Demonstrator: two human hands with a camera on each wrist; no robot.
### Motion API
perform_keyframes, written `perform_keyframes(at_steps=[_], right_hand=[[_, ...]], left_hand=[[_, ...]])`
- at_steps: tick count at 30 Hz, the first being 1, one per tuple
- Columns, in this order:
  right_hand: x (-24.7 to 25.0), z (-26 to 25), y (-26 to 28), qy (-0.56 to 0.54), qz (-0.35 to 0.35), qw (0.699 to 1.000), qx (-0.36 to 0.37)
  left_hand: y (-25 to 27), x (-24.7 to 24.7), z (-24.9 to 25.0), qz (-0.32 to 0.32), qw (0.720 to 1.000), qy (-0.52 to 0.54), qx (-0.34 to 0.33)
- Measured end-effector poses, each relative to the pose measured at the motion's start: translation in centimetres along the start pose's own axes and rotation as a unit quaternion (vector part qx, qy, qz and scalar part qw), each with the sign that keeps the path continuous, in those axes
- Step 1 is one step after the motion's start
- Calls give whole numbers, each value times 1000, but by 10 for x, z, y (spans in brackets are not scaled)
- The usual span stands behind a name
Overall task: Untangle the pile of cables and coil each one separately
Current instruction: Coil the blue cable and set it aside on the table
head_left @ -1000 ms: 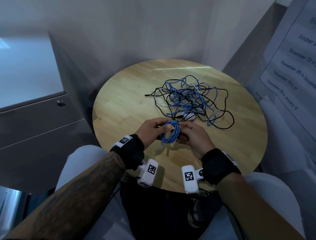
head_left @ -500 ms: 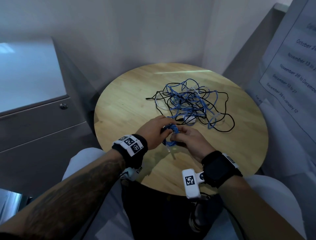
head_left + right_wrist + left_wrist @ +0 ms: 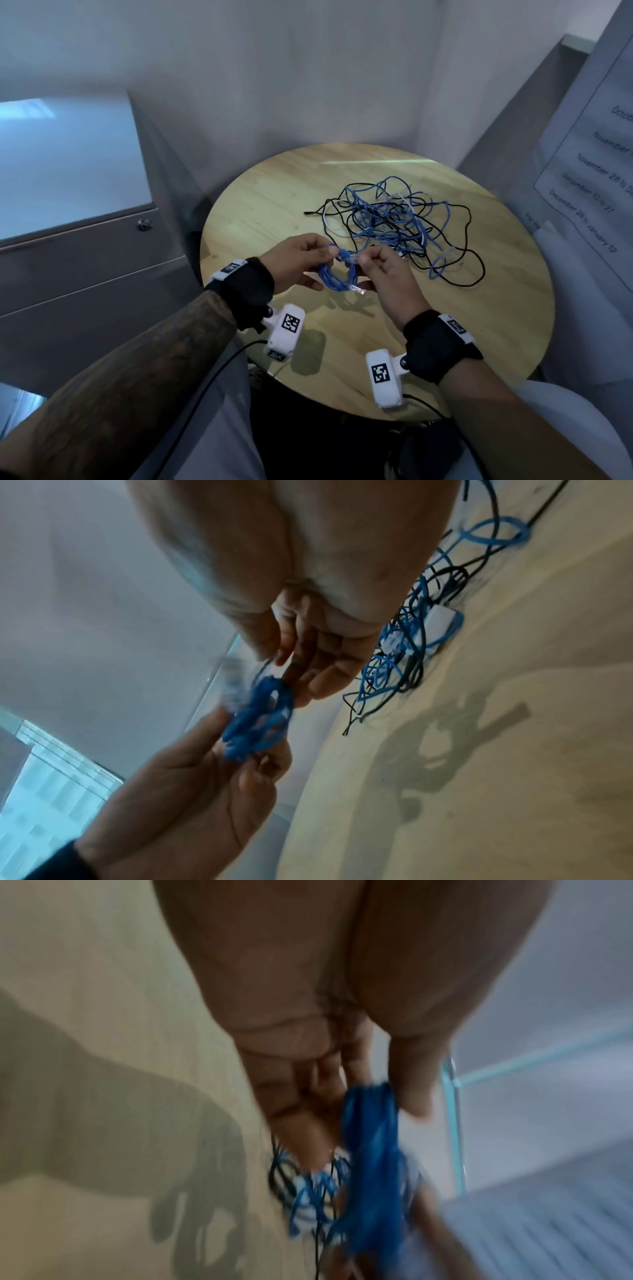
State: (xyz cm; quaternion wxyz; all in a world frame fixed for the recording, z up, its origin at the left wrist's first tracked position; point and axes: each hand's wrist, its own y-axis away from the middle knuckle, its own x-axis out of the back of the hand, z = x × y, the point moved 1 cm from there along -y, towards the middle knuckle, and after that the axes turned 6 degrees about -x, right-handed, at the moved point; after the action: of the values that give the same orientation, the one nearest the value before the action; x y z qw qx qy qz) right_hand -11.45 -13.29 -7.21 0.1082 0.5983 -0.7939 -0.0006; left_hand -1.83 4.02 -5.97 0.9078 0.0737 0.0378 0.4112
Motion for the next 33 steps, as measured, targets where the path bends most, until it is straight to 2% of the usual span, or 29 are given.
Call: perform_keyframes(at_steps=[2, 4, 7, 10, 12, 14, 15, 18, 21, 23, 25, 27, 29, 31, 33], right_hand=[[-3, -1, -4, 52, 0, 998, 41], [-5, -4, -10, 106, -13, 992, 74], [7, -10, -26, 138, 2, 988, 75], [37, -17, -46, 213, 98, 965, 119], [63, -19, -60, 269, 197, 930, 157], [86, -15, -72, 307, 255, 904, 150], [95, -11, -75, 312, 257, 907, 118], [103, 1, -74, 259, 209, 943, 11], [104, 0, -69, 186, 199, 962, 26], [106, -8, -68, 120, 198, 972, 46], [110, -17, -68, 64, 207, 974, 68], [115, -28, -67, 16, 217, 971, 103], [118, -41, -66, -24, 220, 966, 137], [118, -60, -65, -40, 212, 962, 167], [117, -81, -67, -51, 191, 963, 186]], left_hand=[[-6, 14, 0, 3, 998, -71, -1], [-14, 28, -2, 55, 989, -134, -3], [-26, 56, -12, 138, 985, -101, 30], [-34, 93, -27, 222, 970, -79, 67], [-37, 114, -39, 286, 948, -112, 85], [-39, 133, -51, 332, 921, -174, 104], [-40, 139, -56, 347, 912, -189, 113], [-41, 147, -61, 370, 898, -204, 123], [-42, 146, -59, 365, 891, -240, 126], [-41, 145, -58, 369, 892, -223, 138], [-39, 147, -54, 372, 883, -245, 150], [-37, 140, -37, 392, 864, -296, 108], [-38, 116, -6, 399, 868, -296, -3], [-47, 78, 28, 341, 884, -301, -110], [-60, 31, 60, 236, 904, -309, -177]])
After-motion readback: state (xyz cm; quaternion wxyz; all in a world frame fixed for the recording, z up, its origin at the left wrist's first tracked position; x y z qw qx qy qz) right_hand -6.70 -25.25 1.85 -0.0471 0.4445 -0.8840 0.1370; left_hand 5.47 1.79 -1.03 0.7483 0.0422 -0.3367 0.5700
